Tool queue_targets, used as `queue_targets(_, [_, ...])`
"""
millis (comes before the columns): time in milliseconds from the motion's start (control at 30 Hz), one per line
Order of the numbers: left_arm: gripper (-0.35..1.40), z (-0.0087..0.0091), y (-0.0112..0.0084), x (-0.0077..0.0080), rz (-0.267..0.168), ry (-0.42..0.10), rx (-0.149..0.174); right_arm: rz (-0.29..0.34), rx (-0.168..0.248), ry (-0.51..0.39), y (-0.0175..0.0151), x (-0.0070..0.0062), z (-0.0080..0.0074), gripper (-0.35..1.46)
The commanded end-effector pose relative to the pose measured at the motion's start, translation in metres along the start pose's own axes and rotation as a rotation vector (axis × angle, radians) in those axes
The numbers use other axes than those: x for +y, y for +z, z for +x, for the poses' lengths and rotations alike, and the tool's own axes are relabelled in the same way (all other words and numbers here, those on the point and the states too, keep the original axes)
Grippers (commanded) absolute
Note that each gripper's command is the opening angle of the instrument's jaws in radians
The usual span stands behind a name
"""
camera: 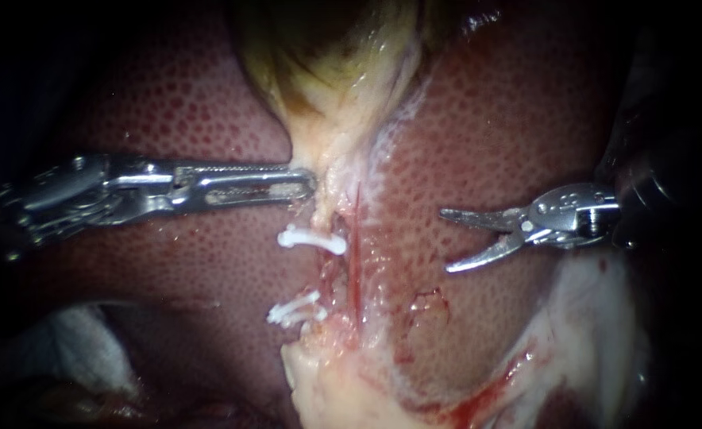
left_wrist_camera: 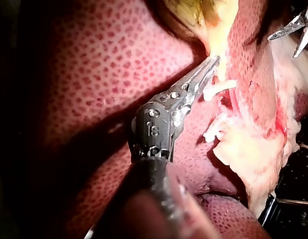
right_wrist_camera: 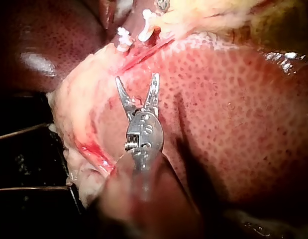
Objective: Go back from the cut left tube
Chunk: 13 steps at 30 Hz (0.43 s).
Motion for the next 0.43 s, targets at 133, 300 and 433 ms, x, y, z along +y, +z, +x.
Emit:
queue_targets(133, [-0.35, 0.0000, 0.0000, -0.0001, 0.002, 0.000, -0.001, 0.000, 0.003, 0.000, 0.0000, -0.0003, 0.0002, 1.45])
queue_targets(300, [-0.35, -0.0001, -0.0003, -0.0001, 0.000, 0.000, -0.002, 0.006, 0.005, 0.000, 0.0000, -0.0003, 0.0002, 1.45])
queue_targets(433, [-0.35, -0.0001, -0.0005, -0.0001, -0.001, 0.000, -0.002, 0.005, 0.005, 0.001, 0.0001, -0.0003, 0.0003, 1.45])
